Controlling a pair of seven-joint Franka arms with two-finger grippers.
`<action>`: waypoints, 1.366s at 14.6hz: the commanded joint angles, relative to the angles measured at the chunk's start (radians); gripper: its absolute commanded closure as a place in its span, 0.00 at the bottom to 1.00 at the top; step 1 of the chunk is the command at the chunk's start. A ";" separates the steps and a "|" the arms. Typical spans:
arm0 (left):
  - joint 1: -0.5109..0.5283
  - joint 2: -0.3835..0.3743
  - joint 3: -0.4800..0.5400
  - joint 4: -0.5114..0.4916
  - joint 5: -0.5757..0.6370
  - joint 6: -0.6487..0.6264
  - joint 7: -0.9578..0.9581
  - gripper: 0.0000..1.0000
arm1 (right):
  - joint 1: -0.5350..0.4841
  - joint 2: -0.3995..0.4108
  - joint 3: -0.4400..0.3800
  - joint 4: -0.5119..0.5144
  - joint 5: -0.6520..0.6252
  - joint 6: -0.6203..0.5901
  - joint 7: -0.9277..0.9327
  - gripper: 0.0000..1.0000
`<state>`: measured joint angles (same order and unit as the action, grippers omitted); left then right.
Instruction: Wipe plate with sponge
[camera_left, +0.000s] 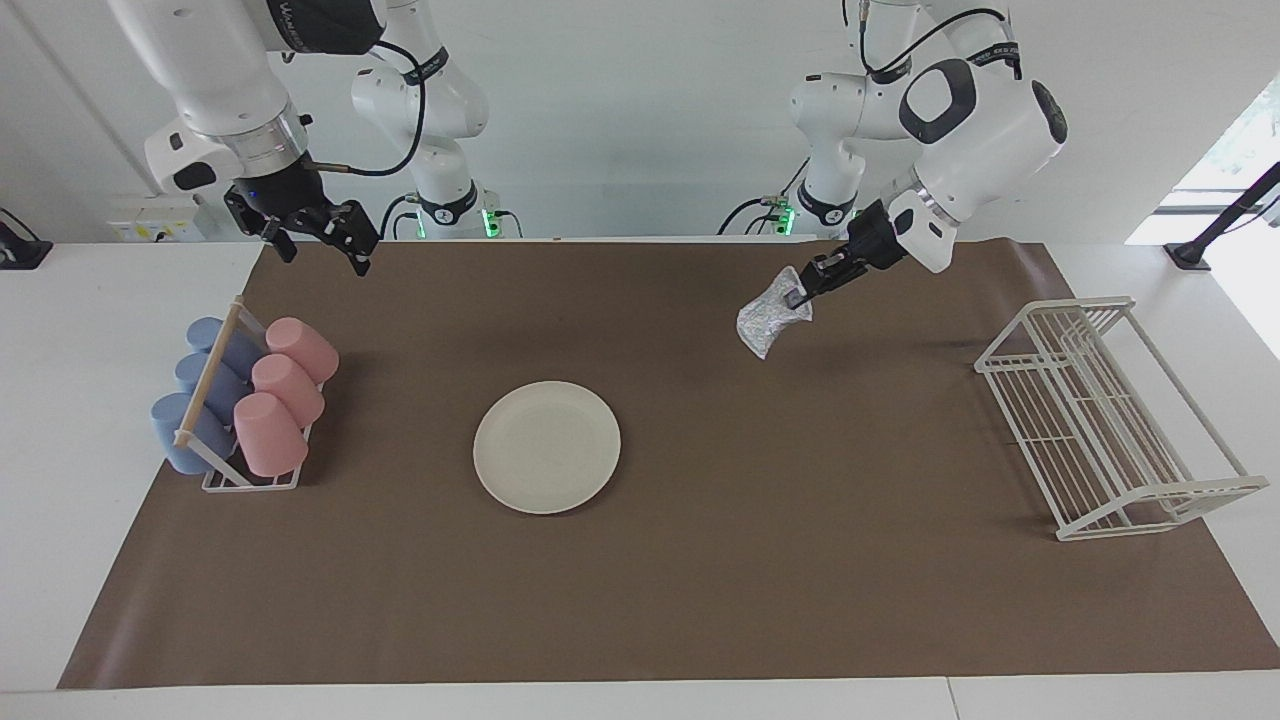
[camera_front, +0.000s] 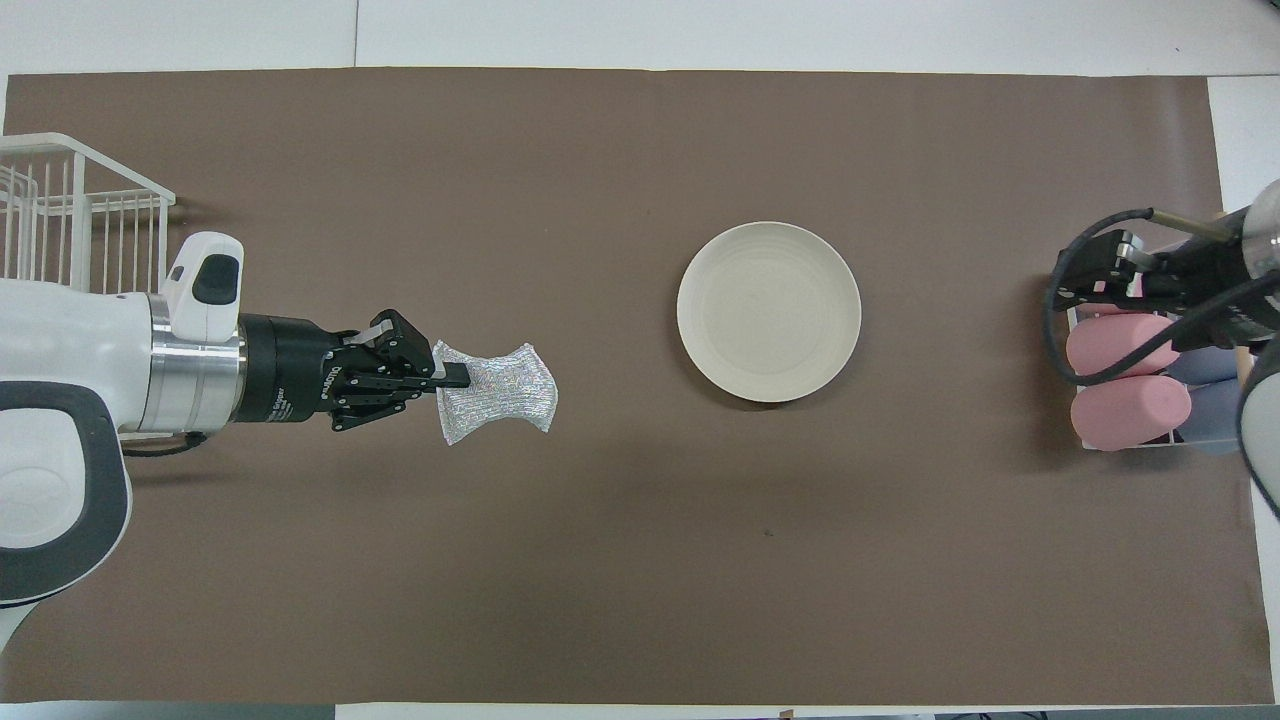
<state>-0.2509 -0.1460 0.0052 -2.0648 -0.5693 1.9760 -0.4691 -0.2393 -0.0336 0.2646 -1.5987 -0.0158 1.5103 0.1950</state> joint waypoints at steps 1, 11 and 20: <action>0.015 0.026 -0.007 0.058 0.205 -0.045 -0.029 1.00 | -0.014 -0.009 -0.024 -0.009 -0.003 -0.009 -0.174 0.00; 0.002 0.089 -0.007 0.161 1.004 -0.192 -0.029 1.00 | 0.238 0.009 -0.297 0.036 -0.007 -0.033 -0.290 0.00; -0.010 0.336 -0.013 0.344 1.614 -0.319 -0.020 1.00 | 0.261 0.006 -0.354 0.023 -0.006 -0.035 -0.293 0.00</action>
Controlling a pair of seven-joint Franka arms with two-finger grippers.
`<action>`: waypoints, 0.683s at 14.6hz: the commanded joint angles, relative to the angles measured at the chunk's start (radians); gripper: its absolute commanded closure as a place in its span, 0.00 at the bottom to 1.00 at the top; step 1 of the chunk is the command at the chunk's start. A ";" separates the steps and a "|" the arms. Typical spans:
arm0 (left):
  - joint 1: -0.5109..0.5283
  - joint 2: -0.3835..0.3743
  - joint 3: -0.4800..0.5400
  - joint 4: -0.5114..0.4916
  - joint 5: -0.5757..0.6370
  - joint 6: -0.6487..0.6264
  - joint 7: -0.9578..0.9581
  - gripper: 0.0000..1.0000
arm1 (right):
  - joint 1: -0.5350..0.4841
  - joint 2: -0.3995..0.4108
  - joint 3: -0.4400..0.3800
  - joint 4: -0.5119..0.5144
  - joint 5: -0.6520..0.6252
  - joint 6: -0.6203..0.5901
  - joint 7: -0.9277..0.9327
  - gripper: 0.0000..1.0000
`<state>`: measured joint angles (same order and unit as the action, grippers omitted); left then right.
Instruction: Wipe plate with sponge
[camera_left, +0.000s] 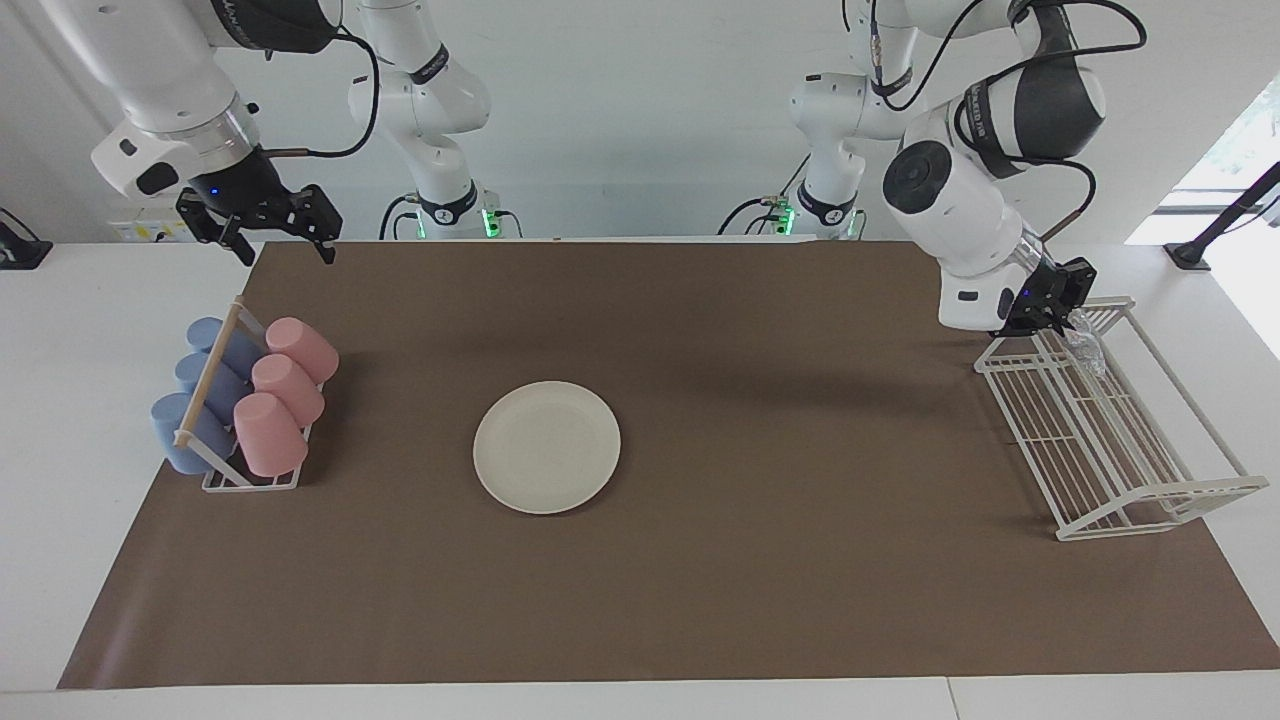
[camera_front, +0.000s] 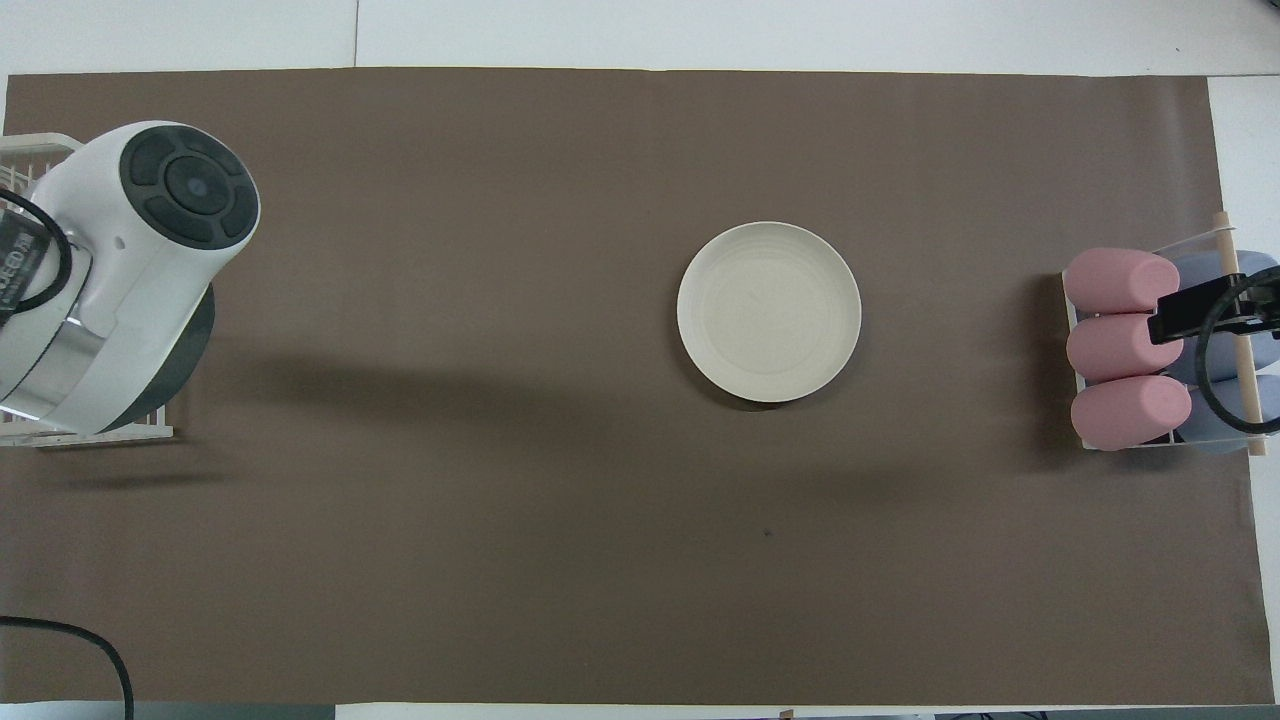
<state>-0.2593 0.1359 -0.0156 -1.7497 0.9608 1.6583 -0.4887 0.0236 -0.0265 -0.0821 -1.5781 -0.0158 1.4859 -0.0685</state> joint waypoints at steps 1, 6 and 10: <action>0.002 0.080 0.011 0.026 0.119 -0.009 -0.005 1.00 | -0.002 -0.001 -0.007 0.003 -0.004 -0.012 -0.028 0.00; 0.028 0.200 0.014 0.029 0.217 -0.031 -0.189 1.00 | -0.004 -0.016 -0.010 -0.033 -0.006 -0.001 -0.030 0.00; 0.046 0.203 0.014 0.003 0.216 -0.009 -0.257 1.00 | -0.005 -0.018 -0.011 -0.046 -0.006 0.036 -0.033 0.00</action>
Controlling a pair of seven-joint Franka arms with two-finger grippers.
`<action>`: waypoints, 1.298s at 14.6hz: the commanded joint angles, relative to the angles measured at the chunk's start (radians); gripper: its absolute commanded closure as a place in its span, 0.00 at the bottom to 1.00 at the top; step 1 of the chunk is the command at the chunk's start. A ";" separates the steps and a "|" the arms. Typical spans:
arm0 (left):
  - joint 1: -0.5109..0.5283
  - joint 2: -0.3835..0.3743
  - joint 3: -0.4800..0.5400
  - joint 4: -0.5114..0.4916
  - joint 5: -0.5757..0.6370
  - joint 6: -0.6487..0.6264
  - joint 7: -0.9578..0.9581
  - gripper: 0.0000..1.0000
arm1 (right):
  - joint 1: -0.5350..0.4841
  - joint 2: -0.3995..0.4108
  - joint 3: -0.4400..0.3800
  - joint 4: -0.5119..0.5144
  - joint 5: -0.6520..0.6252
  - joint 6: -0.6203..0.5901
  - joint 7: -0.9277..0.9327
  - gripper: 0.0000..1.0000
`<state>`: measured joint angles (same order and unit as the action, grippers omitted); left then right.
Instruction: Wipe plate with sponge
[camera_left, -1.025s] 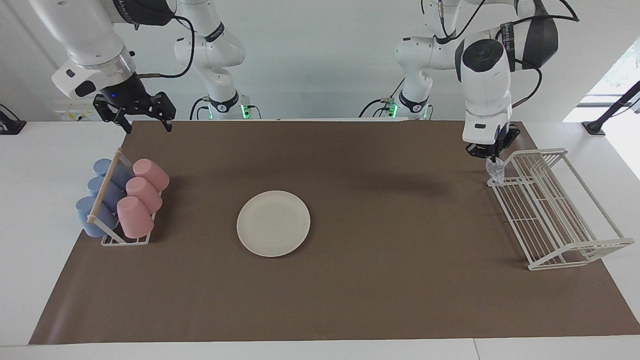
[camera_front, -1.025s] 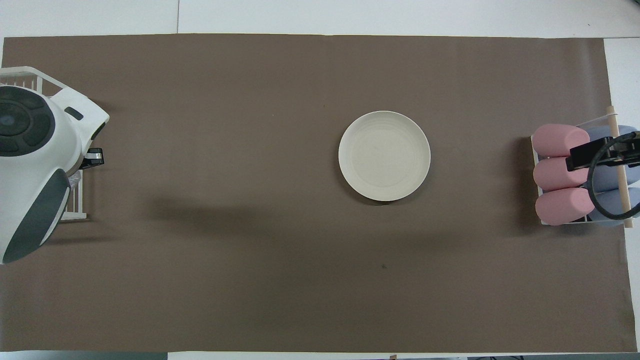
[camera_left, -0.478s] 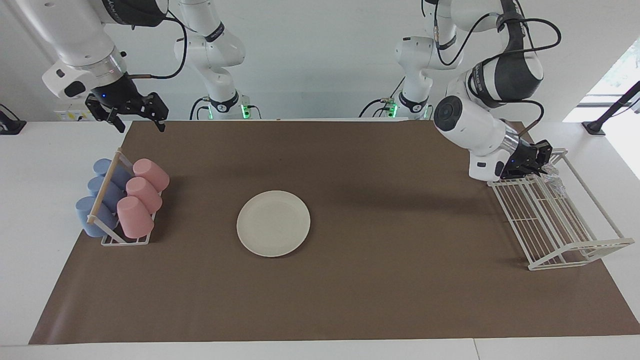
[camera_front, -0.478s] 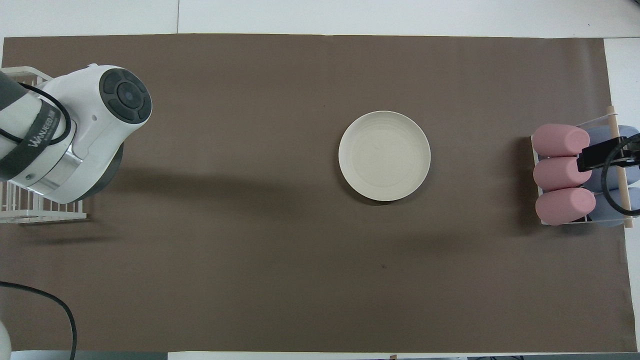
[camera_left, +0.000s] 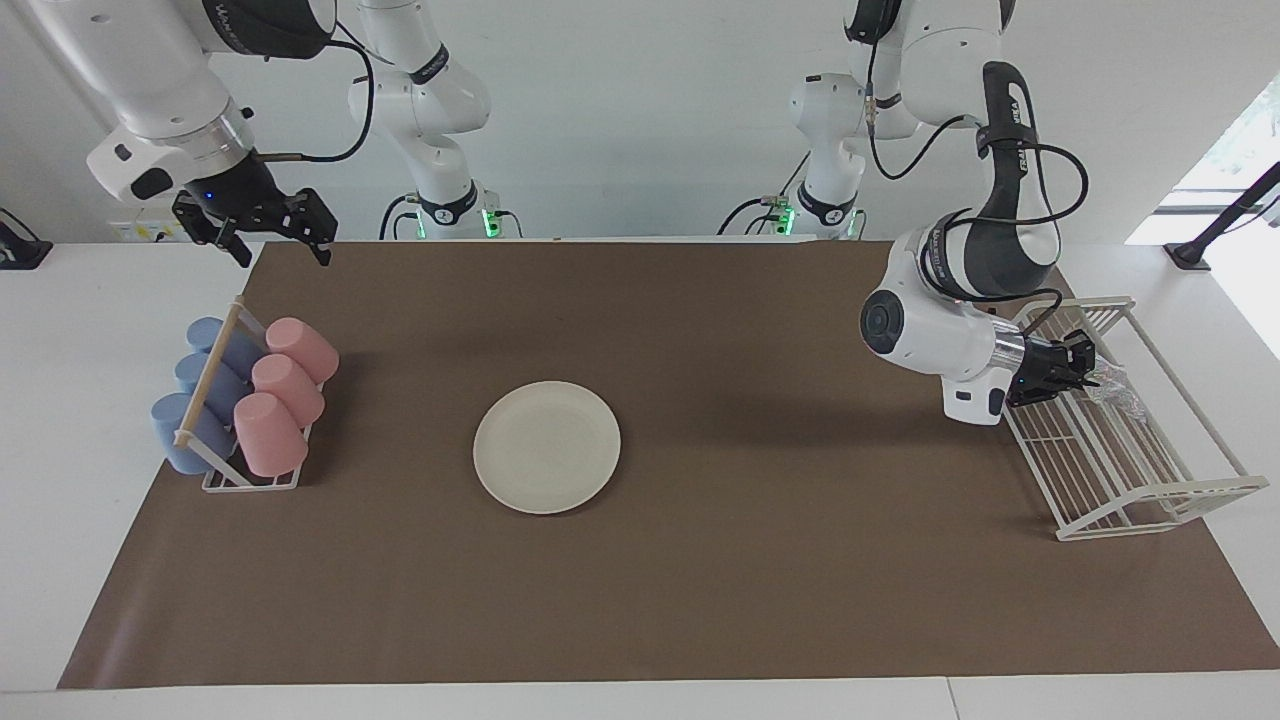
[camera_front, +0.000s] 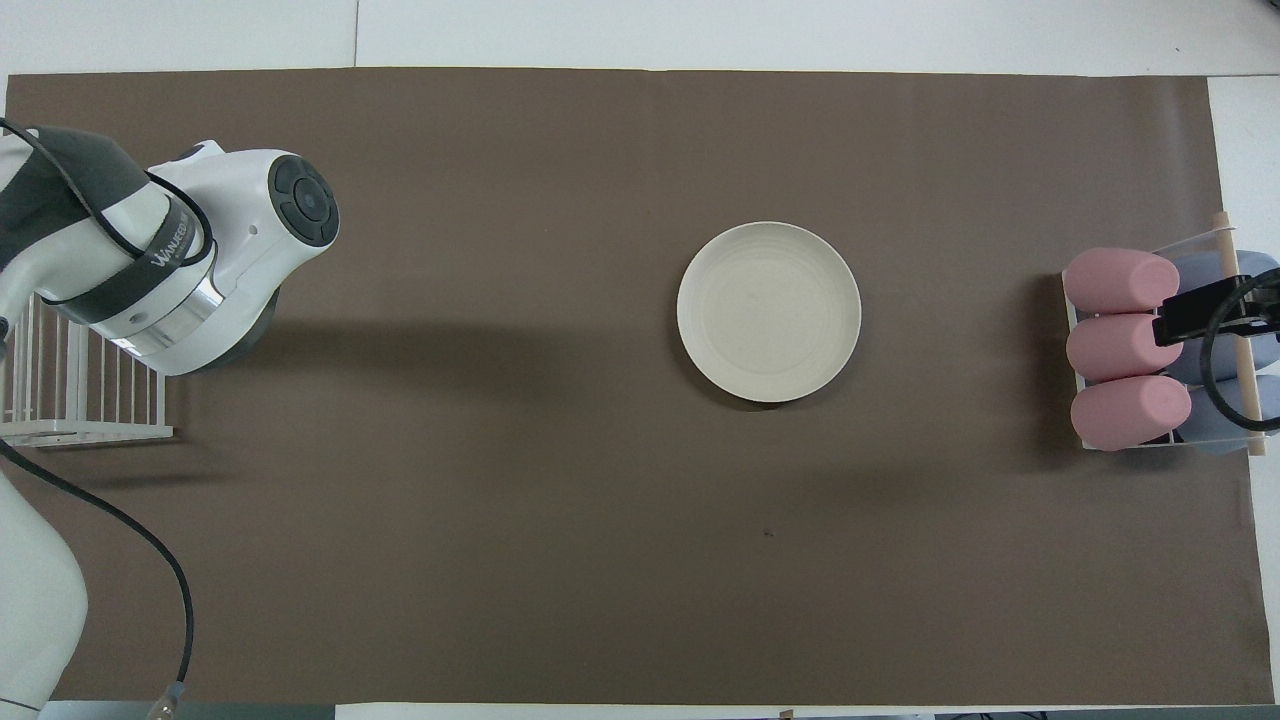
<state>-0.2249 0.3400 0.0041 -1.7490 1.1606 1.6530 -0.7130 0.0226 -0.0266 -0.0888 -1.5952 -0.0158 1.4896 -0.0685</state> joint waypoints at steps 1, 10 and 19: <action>0.012 -0.004 -0.006 -0.021 0.016 0.005 -0.060 1.00 | -0.007 -0.018 -0.003 -0.031 -0.004 0.044 -0.040 0.00; 0.018 -0.010 -0.006 -0.067 0.014 0.062 -0.143 0.00 | -0.007 -0.016 -0.003 -0.023 -0.006 0.038 -0.033 0.00; 0.018 -0.009 -0.007 -0.057 0.010 0.064 -0.138 0.00 | -0.007 -0.015 0.000 -0.022 -0.006 0.038 -0.017 0.00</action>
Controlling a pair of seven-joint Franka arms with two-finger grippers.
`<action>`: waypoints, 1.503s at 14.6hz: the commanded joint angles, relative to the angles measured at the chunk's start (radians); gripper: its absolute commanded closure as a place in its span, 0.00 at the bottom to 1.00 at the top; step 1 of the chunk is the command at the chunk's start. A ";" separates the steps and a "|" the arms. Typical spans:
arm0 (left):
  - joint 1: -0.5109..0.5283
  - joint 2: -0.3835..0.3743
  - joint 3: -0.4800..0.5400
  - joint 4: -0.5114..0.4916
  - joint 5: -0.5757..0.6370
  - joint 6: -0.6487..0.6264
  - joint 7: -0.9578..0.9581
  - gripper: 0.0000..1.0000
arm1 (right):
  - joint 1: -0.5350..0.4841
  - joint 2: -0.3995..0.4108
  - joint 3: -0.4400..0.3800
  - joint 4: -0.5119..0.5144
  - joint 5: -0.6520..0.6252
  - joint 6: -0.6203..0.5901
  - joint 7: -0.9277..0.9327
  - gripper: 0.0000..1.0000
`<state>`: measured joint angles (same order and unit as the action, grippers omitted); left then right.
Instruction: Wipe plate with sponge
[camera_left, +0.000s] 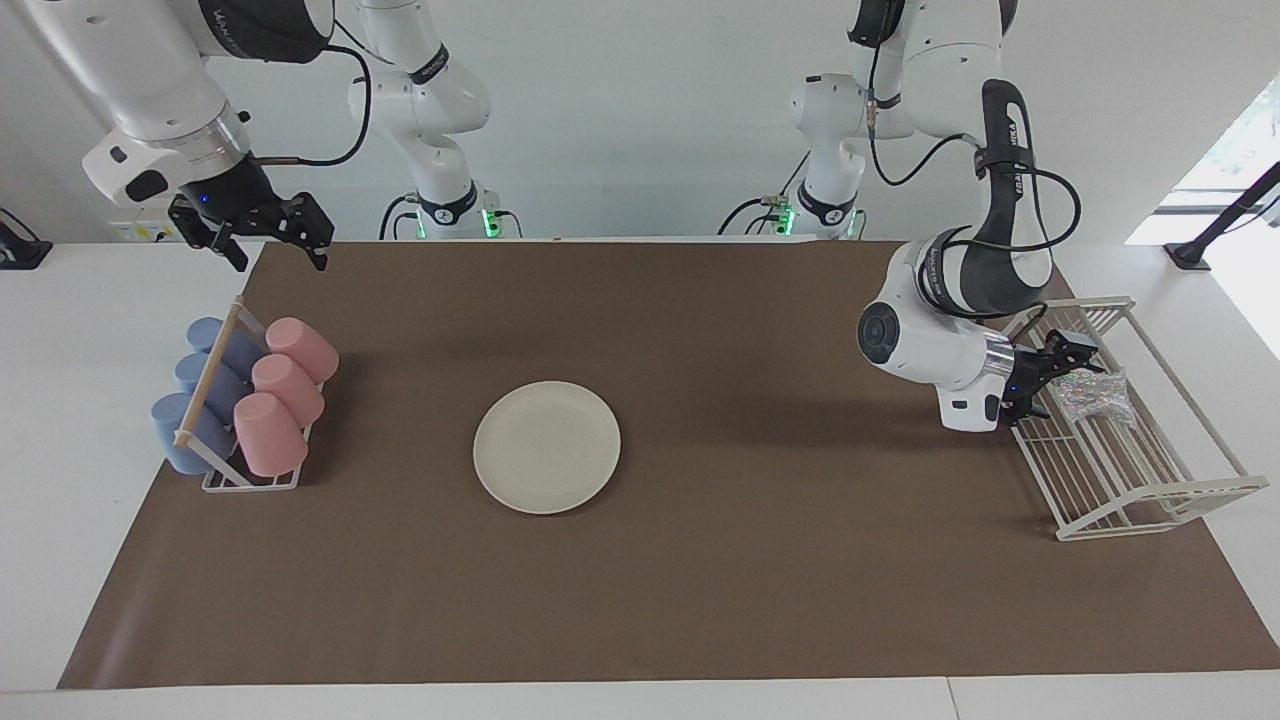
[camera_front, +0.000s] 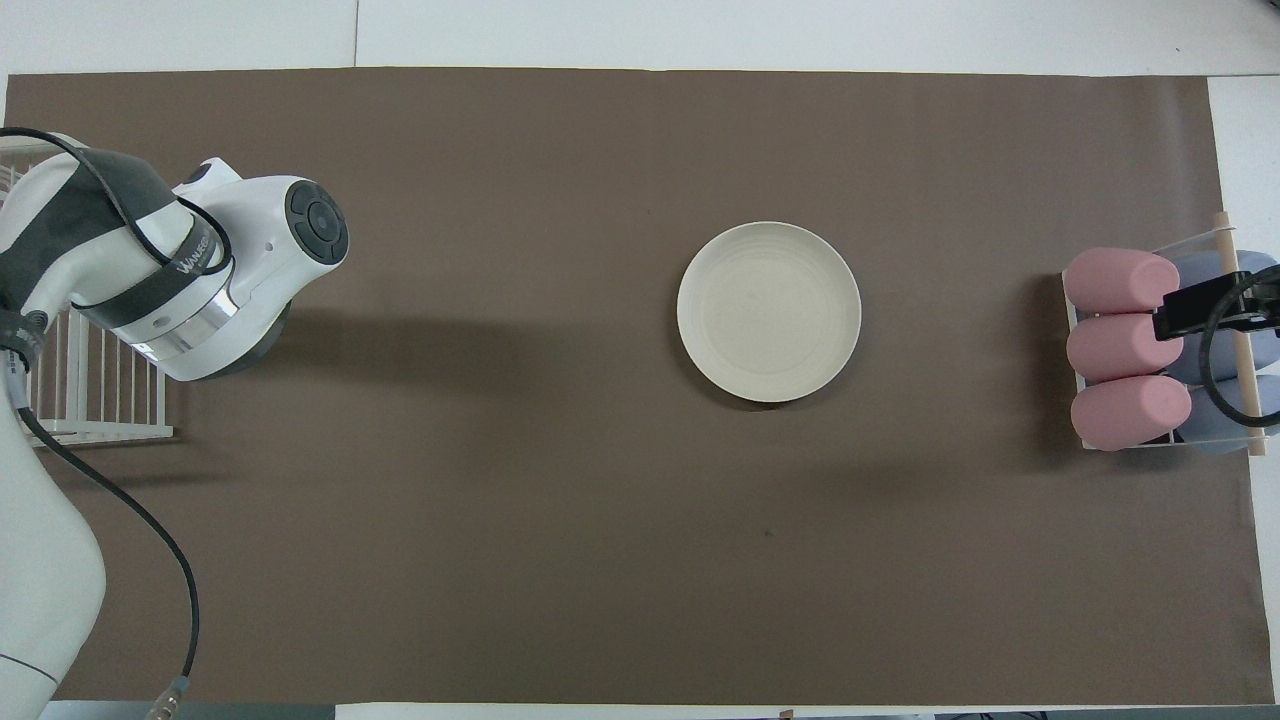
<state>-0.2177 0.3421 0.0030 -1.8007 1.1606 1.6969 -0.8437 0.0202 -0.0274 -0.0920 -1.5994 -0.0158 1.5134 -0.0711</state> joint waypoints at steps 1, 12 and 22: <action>0.011 -0.014 -0.006 0.006 -0.007 0.018 0.001 0.00 | -0.005 -0.014 0.003 -0.016 -0.006 0.014 -0.015 0.00; 0.086 -0.270 0.003 0.184 -0.782 -0.003 0.408 0.00 | -0.003 -0.013 0.003 -0.013 -0.006 0.016 -0.015 0.00; 0.131 -0.408 -0.008 0.130 -1.192 -0.155 0.724 0.00 | -0.002 -0.013 0.005 -0.011 -0.006 0.014 -0.013 0.00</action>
<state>-0.1308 -0.0451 0.0053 -1.6366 0.0342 1.5511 -0.2432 0.0210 -0.0276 -0.0909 -1.5989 -0.0158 1.5135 -0.0711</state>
